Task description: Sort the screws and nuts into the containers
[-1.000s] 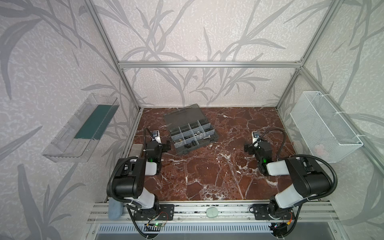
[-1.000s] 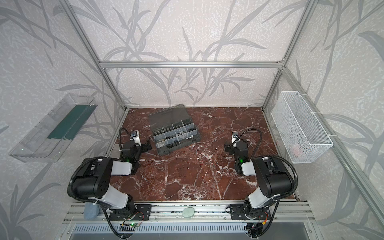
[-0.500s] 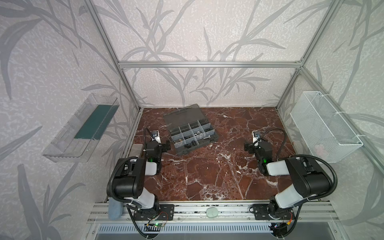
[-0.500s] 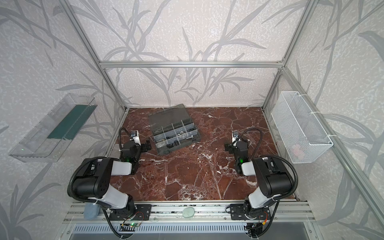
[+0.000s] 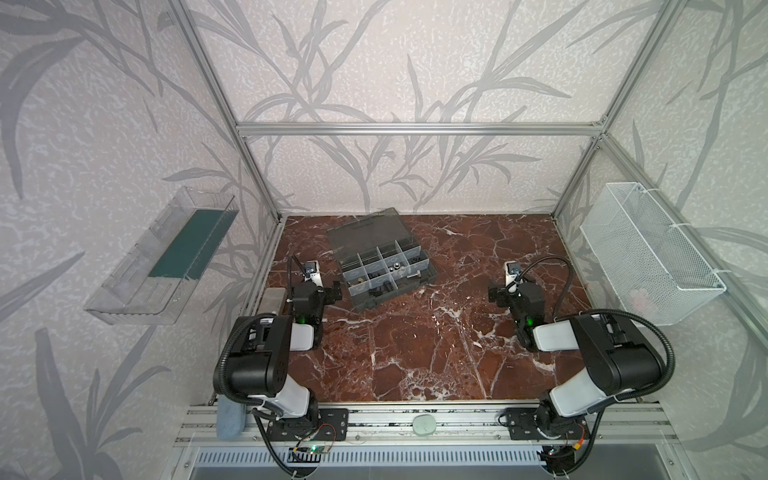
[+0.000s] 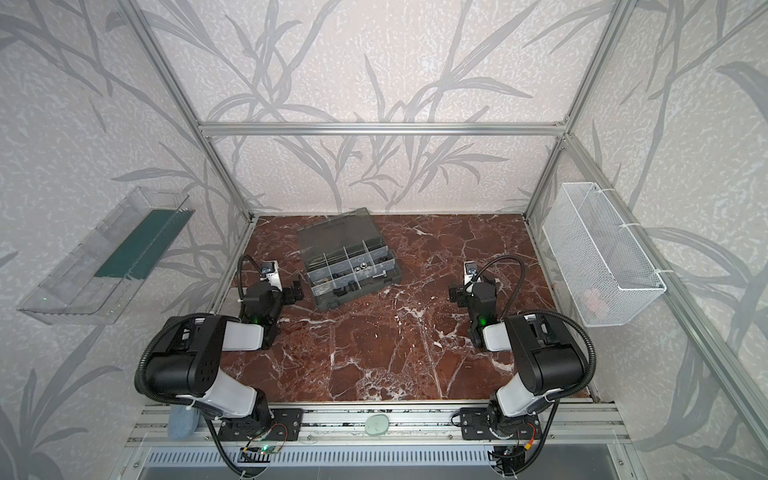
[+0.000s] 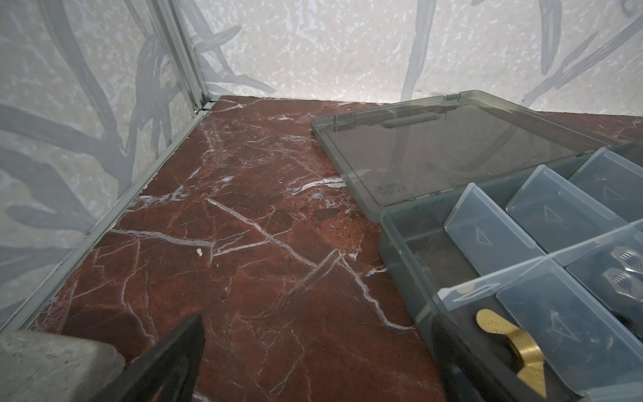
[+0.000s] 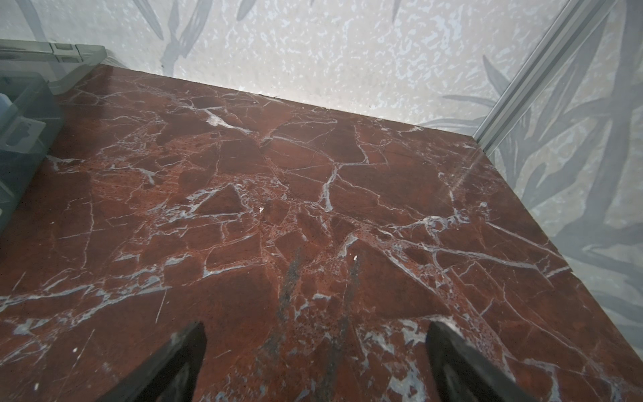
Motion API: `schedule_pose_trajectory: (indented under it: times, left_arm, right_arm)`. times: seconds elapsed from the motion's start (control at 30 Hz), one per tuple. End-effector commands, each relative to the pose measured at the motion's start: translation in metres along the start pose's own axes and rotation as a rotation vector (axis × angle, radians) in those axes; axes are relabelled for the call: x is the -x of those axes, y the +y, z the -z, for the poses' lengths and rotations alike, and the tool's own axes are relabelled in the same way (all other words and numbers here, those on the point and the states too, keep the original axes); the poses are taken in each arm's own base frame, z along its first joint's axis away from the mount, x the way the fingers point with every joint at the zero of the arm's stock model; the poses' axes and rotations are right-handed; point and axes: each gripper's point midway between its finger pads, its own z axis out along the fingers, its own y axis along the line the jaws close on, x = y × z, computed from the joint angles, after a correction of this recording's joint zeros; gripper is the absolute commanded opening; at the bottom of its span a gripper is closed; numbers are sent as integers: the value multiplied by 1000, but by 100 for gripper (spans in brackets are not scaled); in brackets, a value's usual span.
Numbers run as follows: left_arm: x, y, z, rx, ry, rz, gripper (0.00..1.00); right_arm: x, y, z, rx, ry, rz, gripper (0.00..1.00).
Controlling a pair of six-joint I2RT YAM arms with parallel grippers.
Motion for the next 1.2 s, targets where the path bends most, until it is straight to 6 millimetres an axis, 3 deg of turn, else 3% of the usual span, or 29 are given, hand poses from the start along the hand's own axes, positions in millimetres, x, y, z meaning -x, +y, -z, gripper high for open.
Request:
schedule_pose_trajectory:
  times: [0.0,0.67,0.93,1.1,1.17]
  left_arm:
    - [7,0,-1,-6,-23,-8,99]
    - [8,0,-2,-7,-23,-8,99]
    - [8,-13,3,-84,-44,-34,99]
    - [7,10,-3,52,-11,12,99]
    - [7,10,-3,51,-17,11,99]
  right_arm:
    - [8,-4,0,-17,-33,-12,99]
    - [8,-3,-1,-15,-32,-11,99]
    - [7,-3,0,-16,-31,-11,99]
    - [7,-3,-1,-16,-31,-11,99]
    - [8,-3,-1,-16,-32,-12,99]
